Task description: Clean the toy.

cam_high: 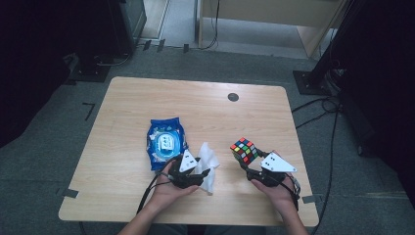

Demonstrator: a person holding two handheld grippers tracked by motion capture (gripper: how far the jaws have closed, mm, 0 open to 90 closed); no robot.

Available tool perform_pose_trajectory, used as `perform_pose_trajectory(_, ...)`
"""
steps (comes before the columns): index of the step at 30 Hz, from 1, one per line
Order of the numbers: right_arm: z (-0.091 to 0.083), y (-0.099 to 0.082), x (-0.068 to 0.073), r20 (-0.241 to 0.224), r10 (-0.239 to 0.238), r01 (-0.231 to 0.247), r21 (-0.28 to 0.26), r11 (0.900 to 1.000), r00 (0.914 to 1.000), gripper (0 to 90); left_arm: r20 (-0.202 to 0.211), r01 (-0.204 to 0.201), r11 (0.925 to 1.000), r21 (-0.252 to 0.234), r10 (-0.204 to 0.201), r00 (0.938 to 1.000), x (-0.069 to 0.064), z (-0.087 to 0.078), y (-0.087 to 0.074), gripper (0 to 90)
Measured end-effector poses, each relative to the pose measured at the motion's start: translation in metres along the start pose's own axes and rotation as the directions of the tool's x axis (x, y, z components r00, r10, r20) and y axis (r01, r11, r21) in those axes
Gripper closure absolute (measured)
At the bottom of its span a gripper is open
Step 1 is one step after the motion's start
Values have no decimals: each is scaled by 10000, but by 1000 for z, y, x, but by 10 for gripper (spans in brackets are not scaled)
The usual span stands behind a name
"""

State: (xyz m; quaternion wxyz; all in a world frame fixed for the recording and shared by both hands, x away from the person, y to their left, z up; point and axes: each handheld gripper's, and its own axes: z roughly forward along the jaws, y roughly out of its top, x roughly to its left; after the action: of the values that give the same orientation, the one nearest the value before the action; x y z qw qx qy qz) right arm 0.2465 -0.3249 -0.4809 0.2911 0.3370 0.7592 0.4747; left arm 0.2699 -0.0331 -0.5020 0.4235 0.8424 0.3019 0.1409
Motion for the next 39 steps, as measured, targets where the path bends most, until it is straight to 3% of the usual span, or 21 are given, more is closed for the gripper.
perform_pose_trajectory(3,2,-1,0,-87,23,-22,69,10000,10000,349,-311,-418,9983,398,430,9986,-7,13,-1,409)
perform_pose_trajectory(5,5,-2,1,-159,-12,14,125,9999,9999,349,-339,-421,9975,561,440,9985,-9,16,-1,416)
perform_pose_trajectory(6,7,-2,2,-209,-66,70,159,9998,9998,349,-632,-435,9938,1025,501,9967,-10,22,-2,432)
perform_pose_trajectory(7,8,-2,3,-233,-99,103,167,9998,9997,349,-574,-325,9943,1015,384,9976,-10,22,-2,459)
perform_pose_trajectory(9,9,-2,5,-315,-110,116,189,9998,9994,349,-622,2,9947,1024,62,9980,-7,21,-1,665)
perform_pose_trajectory(11,10,-2,9,-408,-189,198,228,9995,9990,349,-472,496,9935,1020,-450,9979,0,20,-1,793)
perform_pose_trajectory(13,11,-1,12,-464,-275,287,265,9992,9985,349,-696,477,9939,998,-409,9967,4,17,-3,874)
perform_pose_trajectory(15,11,-1,17,-548,-353,369,272,9989,9979,349,-841,479,9941,970,-398,9957,8,13,-4,888)
perform_pose_trajectory(18,11,0,24,-652,-437,457,291,9985,9969,349,-1136,781,9936,820,-686,9912,19,7,-7,893)
perform_pose_trajectory(25,14,1,36,-840,-595,625,335,9975,9947,349,-1290,1228,9915,427,-1164,9848,35,-2,-8,893)
perform_pose_trajectory(27,16,2,39,-958,-630,662,315,9973,9934,349,-1090,1382,9899,-313,-1408,9840,37,-16,-1,894)
perform_pose_trajectory(31,18,2,44,-1161,-563,608,348,9975,9916,350,-281,1481,9755,-1624,-1546,9876,35,-41,14,896)
perform_pose_trajectory(34,21,3,49,-1321,-648,697,326,9970,9891,349,738,1268,9557,-2655,-1110,9911,24,-59,24,895)
perform_pose_trajectory(35,21,4,51,-1383,-671,725,338,9968,9881,349,1131,1136,9456,-3049,-825,9901,18,-65,28,895)
perform_pose_trajectory(36,22,5,55,-1472,-713,769,328,9965,9865,349,1131,1136,9456,-3049,-825,9901,18,-65,28,894)
perform_pose_trajectory(37,22,6,58,-1543,-731,788,308,9964,9853,350,1535,942,9388,-3312,-449,9871,9,-69,33,894)
perform_pose_trajectory(39,22,7,63,-1670,-818,873,257,9958,9826,350,1819,802,9385,-3357,-190,9831,1,-70,38,892)
